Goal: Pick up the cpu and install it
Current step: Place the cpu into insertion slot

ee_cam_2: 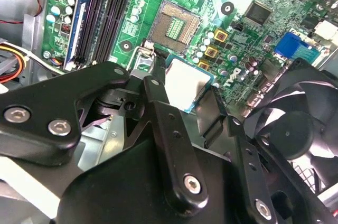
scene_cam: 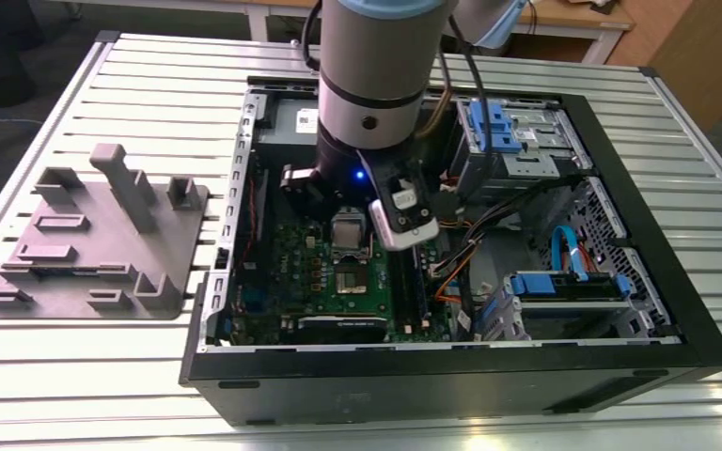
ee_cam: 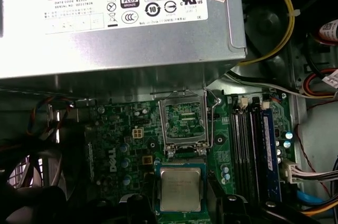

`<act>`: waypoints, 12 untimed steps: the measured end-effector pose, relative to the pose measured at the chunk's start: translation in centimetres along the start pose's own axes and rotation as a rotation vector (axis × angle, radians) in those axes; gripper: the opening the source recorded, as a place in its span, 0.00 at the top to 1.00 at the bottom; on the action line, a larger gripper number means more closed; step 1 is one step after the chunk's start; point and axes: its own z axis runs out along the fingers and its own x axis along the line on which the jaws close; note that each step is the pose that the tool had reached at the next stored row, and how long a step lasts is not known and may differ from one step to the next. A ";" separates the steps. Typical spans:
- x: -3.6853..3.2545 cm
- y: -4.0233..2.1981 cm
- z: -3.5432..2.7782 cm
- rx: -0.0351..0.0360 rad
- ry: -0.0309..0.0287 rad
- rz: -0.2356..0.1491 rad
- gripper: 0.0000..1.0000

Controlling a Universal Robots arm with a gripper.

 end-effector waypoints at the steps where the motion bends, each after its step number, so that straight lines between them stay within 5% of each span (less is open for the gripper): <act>1: 0.00 0.00 0.08 -0.0001 0.0000 0.000 0.53; 12: -0.01 -0.02 0.39 -0.0005 -0.0002 0.000 0.53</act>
